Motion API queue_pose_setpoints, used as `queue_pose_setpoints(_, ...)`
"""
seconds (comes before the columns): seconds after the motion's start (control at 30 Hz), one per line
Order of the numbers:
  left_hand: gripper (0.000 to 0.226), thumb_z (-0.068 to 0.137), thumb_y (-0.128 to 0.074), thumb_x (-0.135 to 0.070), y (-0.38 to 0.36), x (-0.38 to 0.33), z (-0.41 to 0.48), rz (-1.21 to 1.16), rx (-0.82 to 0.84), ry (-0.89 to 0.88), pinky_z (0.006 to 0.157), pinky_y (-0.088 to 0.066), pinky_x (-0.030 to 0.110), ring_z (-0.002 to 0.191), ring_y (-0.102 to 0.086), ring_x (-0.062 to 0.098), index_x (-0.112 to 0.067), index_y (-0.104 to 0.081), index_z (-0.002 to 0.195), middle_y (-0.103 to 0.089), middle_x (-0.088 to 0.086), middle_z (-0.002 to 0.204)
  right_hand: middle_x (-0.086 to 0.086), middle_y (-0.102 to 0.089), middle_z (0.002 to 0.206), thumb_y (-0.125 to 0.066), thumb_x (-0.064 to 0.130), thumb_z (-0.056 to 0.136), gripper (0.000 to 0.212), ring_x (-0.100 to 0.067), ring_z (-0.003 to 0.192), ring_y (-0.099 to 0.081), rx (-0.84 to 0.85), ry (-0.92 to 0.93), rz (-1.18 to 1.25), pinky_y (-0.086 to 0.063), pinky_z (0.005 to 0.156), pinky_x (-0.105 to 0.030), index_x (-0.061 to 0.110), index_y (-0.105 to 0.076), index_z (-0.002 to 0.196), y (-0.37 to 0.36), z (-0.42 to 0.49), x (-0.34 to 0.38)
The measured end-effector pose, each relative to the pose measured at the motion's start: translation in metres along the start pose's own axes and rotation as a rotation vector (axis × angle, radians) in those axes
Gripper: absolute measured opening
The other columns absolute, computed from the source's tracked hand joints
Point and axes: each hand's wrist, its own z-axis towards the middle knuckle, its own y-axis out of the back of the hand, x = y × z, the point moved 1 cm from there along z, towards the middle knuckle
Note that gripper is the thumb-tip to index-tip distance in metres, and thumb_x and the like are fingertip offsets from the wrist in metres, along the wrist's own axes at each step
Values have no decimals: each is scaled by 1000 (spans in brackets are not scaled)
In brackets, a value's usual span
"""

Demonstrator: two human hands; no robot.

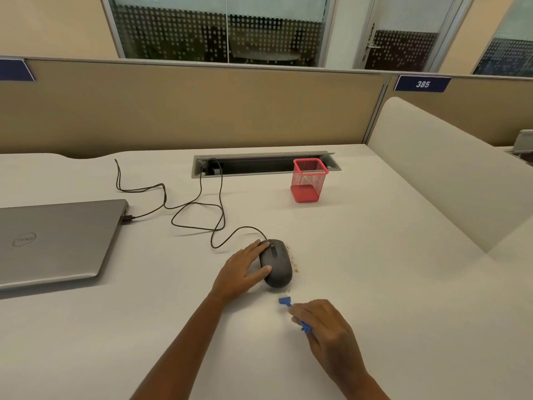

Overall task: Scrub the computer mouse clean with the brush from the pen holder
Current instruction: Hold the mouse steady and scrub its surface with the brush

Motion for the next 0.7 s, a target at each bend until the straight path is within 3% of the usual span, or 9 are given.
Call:
queue_pose_setpoints(0.03, 63, 79, -44, -53, 0, 0, 0, -6, -6, 1, 114, -23, 36, 137, -25, 9, -36, -32, 138, -30, -8, 150, -5, -76, 76, -63, 16, 80, 16, -10, 79, -57, -44, -42, 35, -54, 68, -17, 6, -74, 83, 2, 2, -3)
queue_pose_setpoints(0.23, 62, 78, -45, -51, 1, -3, -2, -17, -12, 5, 113, -23, 34, 136, -26, 8, -36, -33, 137, -31, -9, 149, -11, -73, 84, -70, -5, 72, 21, -12, 85, -53, -261, -359, 225, -42, 79, -9, 1, -71, 92, 10, 47, -19)
queue_pose_setpoints(0.33, 62, 79, -45, -51, 2, -2, -2, -15, -18, -7, 113, -23, 33, 136, -27, 7, -35, -34, 137, -32, -9, 149, -1, -69, 86, -69, -6, 73, 23, -9, 83, -55, -214, -378, 280, -42, 79, -7, 5, -71, 93, 1, 38, -15)
queue_pose_setpoints(0.4, 62, 79, -45, -52, 2, -2, -2, -13, -18, -5, 113, -24, 33, 136, -27, 7, -35, -34, 137, -32, -9, 149, -8, -71, 85, -71, -7, 72, 24, -10, 83, -61, -159, -400, 279, -45, 80, -13, 5, -71, 93, -6, 20, -9)
queue_pose_setpoints(0.47, 62, 79, -45, -52, 1, -2, -1, -12, -18, -5, 112, -24, 32, 135, -28, 7, -35, -34, 137, -32, -10, 149, -8, -72, 86, -63, 14, 83, 16, -12, 82, -64, -140, -410, 287, -45, 84, -16, 4, -70, 92, -8, 5, 0)
queue_pose_setpoints(0.53, 61, 79, -46, -52, 0, -2, 0, -14, -20, -8, 111, -24, 30, 135, -29, 7, -35, -34, 137, -32, -10, 148, -1, -67, 87, -41, 44, 90, 52, -14, 89, -57, -166, -433, 310, -43, 86, -11, 2, -70, 91, -6, 0, 5)
queue_pose_setpoints(0.57, 62, 79, -45, -53, 0, -1, 0, -15, -20, -8, 111, -24, 31, 135, -29, 7, -36, -34, 137, -32, -9, 148, 1, -65, 87, -40, 46, 89, 54, -13, 92, -54, -183, -449, 325, -42, 86, -6, 1, -70, 91, -6, 1, 4)
queue_pose_setpoints(0.67, 67, 75, -42, -61, 0, 0, 0, -17, -18, -5, 112, -24, 33, 135, -28, 7, -37, -34, 137, -32, -10, 148, -11, -72, 86, -66, 8, 79, 15, -11, 88, -55, -262, -549, 347, -39, 81, 3, 2, -70, 92, -6, 8, -3)
queue_pose_setpoints(0.7, 69, 72, -40, -64, 0, 0, 0, -21, -19, -4, 112, -25, 33, 135, -28, 6, -38, -34, 136, -32, -10, 148, -13, -72, 85, -68, -1, 75, 17, -11, 87, -56, -280, -579, 346, -40, 79, 3, 2, -70, 92, -9, 10, -7)
